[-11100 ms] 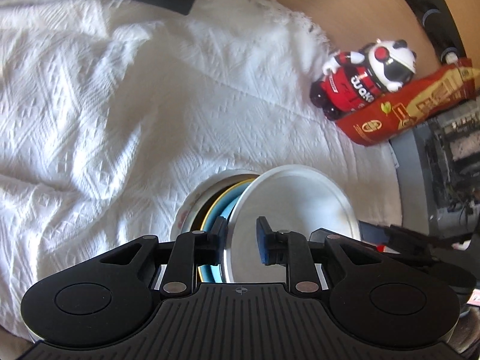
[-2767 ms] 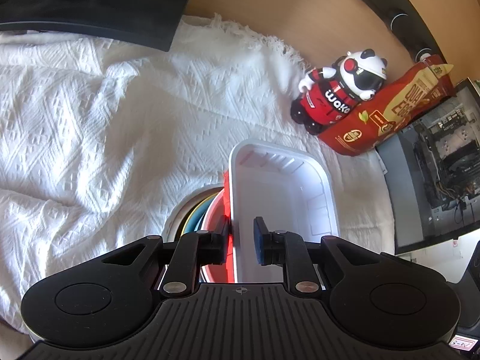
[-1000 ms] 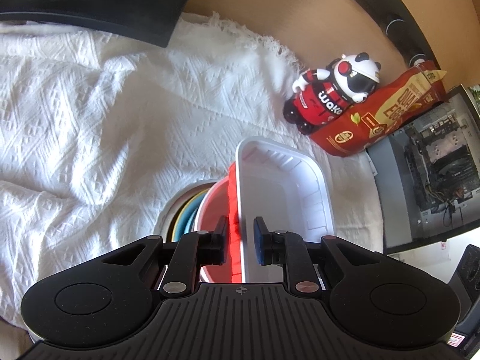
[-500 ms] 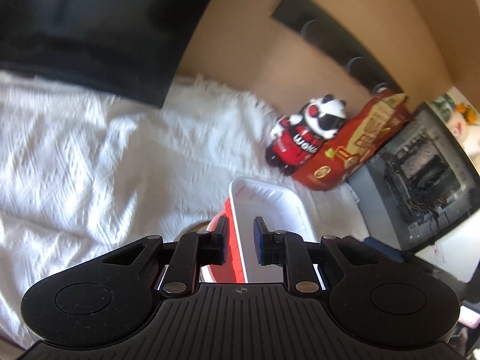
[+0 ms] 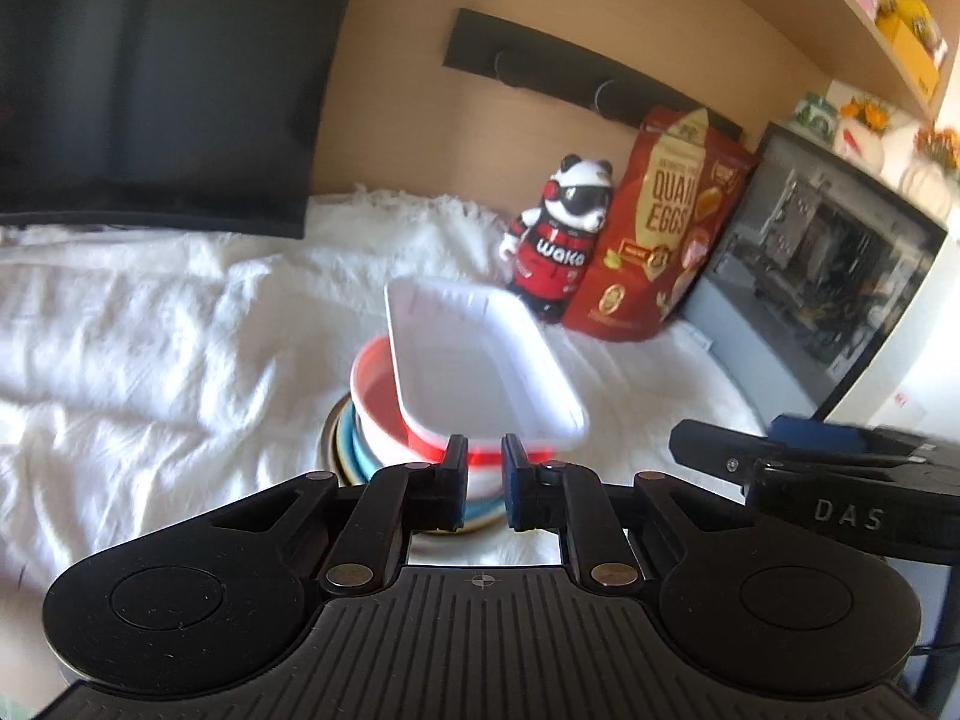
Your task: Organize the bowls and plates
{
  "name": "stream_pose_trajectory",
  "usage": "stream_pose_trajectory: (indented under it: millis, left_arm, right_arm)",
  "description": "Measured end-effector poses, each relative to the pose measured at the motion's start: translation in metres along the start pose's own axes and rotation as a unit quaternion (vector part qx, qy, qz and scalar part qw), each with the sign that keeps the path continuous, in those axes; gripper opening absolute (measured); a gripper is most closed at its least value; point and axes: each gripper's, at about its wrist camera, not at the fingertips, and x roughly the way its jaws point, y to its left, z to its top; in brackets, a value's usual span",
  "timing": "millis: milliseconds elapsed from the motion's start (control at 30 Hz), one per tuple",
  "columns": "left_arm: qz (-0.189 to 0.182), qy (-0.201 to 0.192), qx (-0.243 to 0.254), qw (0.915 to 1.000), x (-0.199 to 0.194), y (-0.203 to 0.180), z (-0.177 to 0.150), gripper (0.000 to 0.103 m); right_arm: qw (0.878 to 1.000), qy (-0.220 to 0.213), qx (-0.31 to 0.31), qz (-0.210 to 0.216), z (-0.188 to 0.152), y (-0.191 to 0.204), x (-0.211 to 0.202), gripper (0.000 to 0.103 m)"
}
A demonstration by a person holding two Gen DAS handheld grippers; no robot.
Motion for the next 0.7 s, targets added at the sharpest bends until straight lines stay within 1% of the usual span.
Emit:
stream_pose_trajectory:
  millis: [67,133,200,233,300,433,700]
  left_arm:
    - [0.027,0.018,-0.002,0.9995,-0.008,-0.012,-0.013,0.014]
    - [0.041,0.018,0.013,0.9989,-0.017,-0.023,-0.027,0.014]
    - [0.063,0.021,0.009,0.9978,-0.023,-0.029,-0.04,0.014]
    - [0.068,0.027,0.003,0.9973,-0.026,-0.031,-0.045,0.014]
    - [0.065,0.035,0.001,0.9973,-0.03,-0.035,-0.053,0.014]
    - [0.079,0.025,0.016,0.9965,-0.043,-0.048,-0.063,0.014]
    - [0.094,0.025,0.013,0.9952,-0.051,-0.055,-0.07,0.014]
  right_arm:
    - [1.0,-0.002,-0.013,0.0,-0.012,-0.003,-0.011,0.088]
    - [1.0,0.012,-0.013,0.014,-0.025,-0.007,-0.02,0.088]
    - [0.999,0.023,-0.009,0.024,-0.036,-0.011,-0.026,0.088]
    - [0.999,0.028,-0.007,0.027,-0.042,-0.013,-0.028,0.088]
    - [0.999,0.039,-0.006,0.032,-0.05,-0.016,-0.031,0.088]
    - [0.997,0.056,-0.003,0.043,-0.062,-0.02,-0.038,0.088]
    - [0.997,0.063,-0.005,0.053,-0.07,-0.023,-0.044,0.088]
